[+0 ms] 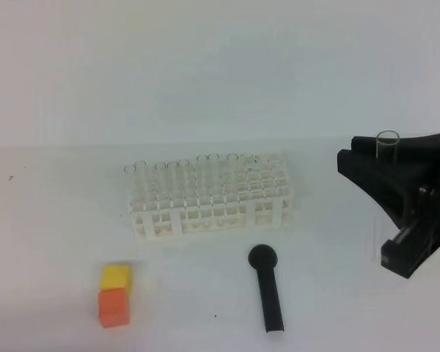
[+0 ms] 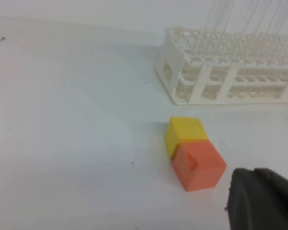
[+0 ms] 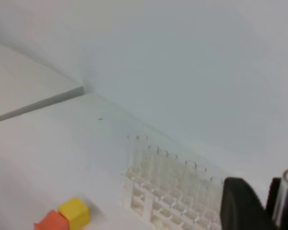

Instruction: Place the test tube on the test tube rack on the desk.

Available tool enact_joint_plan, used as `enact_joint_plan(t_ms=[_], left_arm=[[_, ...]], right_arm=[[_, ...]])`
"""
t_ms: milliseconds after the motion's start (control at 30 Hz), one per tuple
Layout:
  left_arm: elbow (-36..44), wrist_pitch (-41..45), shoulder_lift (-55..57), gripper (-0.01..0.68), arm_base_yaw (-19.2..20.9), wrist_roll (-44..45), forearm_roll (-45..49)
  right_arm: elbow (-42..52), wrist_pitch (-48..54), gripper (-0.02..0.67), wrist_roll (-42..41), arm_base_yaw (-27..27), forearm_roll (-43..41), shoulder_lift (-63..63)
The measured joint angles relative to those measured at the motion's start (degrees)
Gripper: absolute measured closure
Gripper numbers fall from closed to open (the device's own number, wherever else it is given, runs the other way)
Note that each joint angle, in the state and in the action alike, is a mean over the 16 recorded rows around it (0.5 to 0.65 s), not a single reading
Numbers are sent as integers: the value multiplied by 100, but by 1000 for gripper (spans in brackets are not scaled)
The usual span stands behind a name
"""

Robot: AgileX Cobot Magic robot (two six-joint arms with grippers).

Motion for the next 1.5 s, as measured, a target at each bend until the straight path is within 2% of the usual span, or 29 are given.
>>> enact_joint_plan(t_ms=[167,567,767,867,933,1200,1300,1400,1500], left_arm=[[0,1,0,674,303,0,0],[0,5,0,674,1492,0,0],[0,5,0,674,1744,0,0],[0,5,0,674,1761,0,0],[0,5,0,674,1761,0,4],[0,5,1,674,1761,-2,224],[0,5,2,674,1761,-48,332],[0,5,4,674,1761,-152,439],[0,5,5,674,1761,-306,534]], right_arm=[[0,-46,536,-12,0,138,424],[-63,126,536,-333,0,228,1379],[-114,15,536,114,0,-457,1454],[-132,-283,536,1046,0,-1315,1454],[-139,-585,536,1962,0,-2063,1455],[-182,-2301,536,6498,12,-5991,1669],[-228,-3080,536,7906,30,-7181,1954],[-320,-3802,536,8798,49,-7954,2371],[-486,-4421,536,9248,67,-8380,2893]])
